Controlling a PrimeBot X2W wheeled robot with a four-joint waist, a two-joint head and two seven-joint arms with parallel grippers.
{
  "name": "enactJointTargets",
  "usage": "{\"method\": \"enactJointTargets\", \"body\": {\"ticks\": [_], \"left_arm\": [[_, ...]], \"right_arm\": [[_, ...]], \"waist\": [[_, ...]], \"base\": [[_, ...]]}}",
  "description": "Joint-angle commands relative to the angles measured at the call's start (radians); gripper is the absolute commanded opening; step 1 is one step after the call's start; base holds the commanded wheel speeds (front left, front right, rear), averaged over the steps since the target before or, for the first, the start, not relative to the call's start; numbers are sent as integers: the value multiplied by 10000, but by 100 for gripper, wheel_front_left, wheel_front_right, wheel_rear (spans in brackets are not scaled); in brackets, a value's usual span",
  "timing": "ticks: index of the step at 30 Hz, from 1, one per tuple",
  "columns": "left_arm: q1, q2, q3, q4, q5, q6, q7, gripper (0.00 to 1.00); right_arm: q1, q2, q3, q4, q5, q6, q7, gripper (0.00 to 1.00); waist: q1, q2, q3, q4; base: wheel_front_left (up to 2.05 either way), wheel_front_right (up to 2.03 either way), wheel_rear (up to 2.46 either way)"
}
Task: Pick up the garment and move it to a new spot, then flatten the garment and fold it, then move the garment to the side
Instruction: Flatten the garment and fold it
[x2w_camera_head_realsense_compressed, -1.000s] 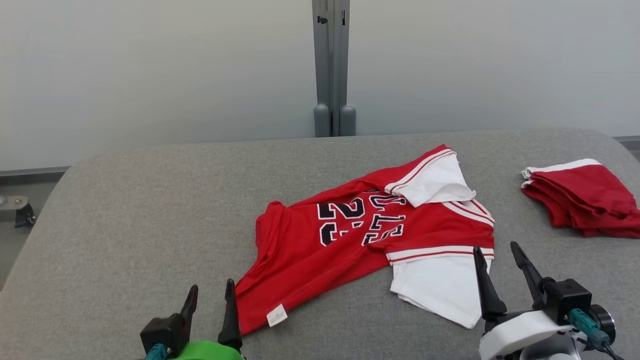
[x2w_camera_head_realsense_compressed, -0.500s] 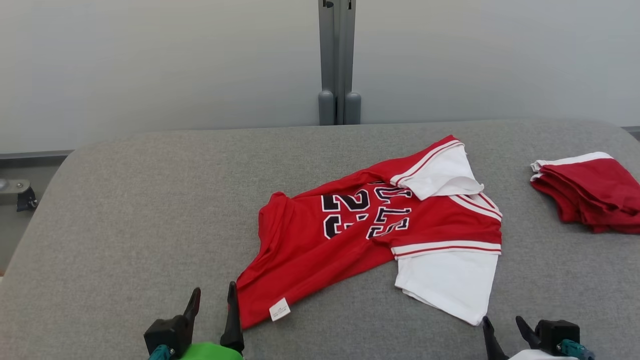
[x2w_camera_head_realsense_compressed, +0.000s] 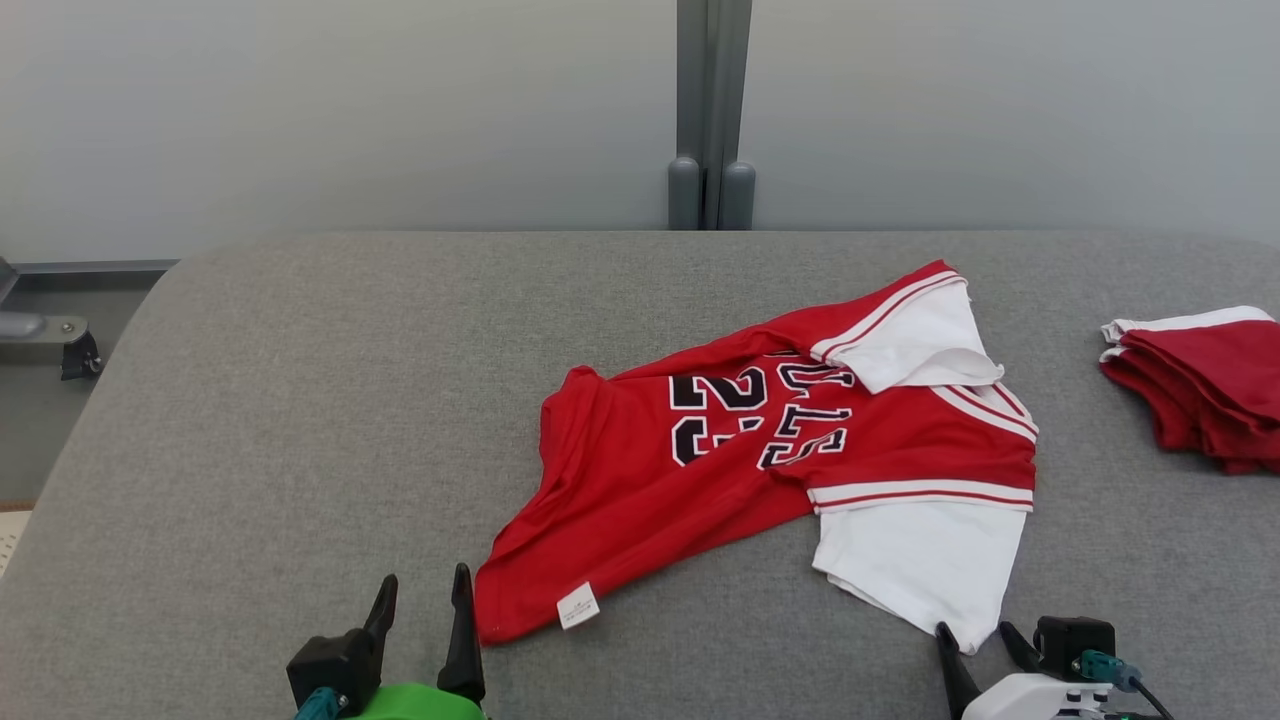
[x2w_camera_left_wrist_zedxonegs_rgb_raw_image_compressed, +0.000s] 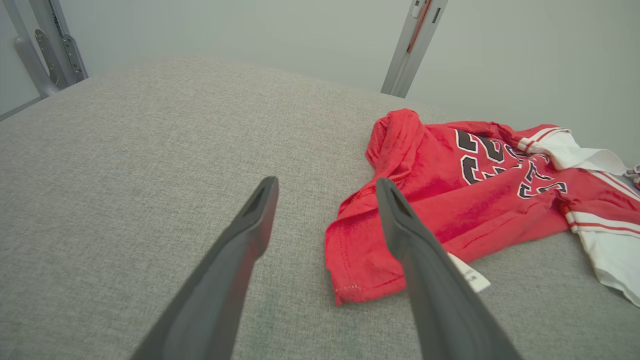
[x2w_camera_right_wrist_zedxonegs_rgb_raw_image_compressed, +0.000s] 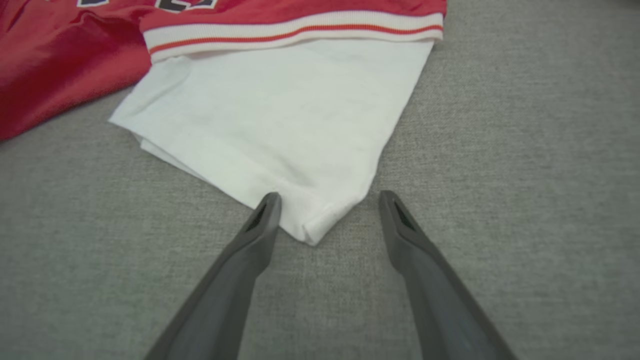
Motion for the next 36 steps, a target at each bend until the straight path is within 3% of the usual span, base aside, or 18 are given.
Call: {"method": "enactJointTargets", "body": {"ticks": [1, 2, 3, 4, 5, 13, 17, 23, 32, 36], "left_arm": [[-159, 15, 40, -2, 105, -42, -31, 100], [-157, 13, 57, 1, 112, -33, -31, 100], [-153, 12, 72, 3, 114, -24, -30, 100], [-147, 11, 84, 5, 116, -15, -31, 100], [-142, 8, 94, 4, 118, -9, -30, 100], [44, -4, 70, 6, 35, -24, -31, 100], [249, -11, -17, 114, -196, -151, 61, 100], [673, -20, -311, 311, -885, -382, 1023, 100], [83, -32, -592, 1192, -2666, -167, 2070, 100], [-380, -30, -801, 1727, -3125, -32, 2032, 100]], "right_arm": [[-105, 2, 79, 269, 58, -17, -21, 87], [-187, 2, 112, 438, 61, -17, -55, 43], [-260, 5, 136, 579, 62, -17, -70, 29], [-330, 5, 165, 730, 71, -17, -96, 4], [-382, 7, 203, 847, 80, -17, -125, 0], [-450, -47, -622, 784, -222, -28, -399, 0], [-70, -19, -1561, 117, -826, -20, -461, 0], [656, -15, -2518, -1269, -1423, -20, -138, 0], [1223, -19, -2224, -2864, -1009, -20, 592, 0], [1312, -16, -1967, -3246, -849, -20, 787, 0]], "waist": [[0, 0, 12, -5], [0, 0, 19, -18], [0, 0, 23, -31], [0, 0, 28, -51], [0, 0, 33, -71], [0, 0, 45, -272], [0, 0, 26, -343], [0, 0, 20, -406], [0, 0, 106, -595], [0, 0, 179, -726]], "base": [[0, 0, 0], [0, 0, 0], [0, 0, 0], [0, 0, 0], [0, 0, 0], [0, 0, 0], [0, 0, 0], [0, 0, 0], [0, 0, 0], [0, 0, 0]]}}
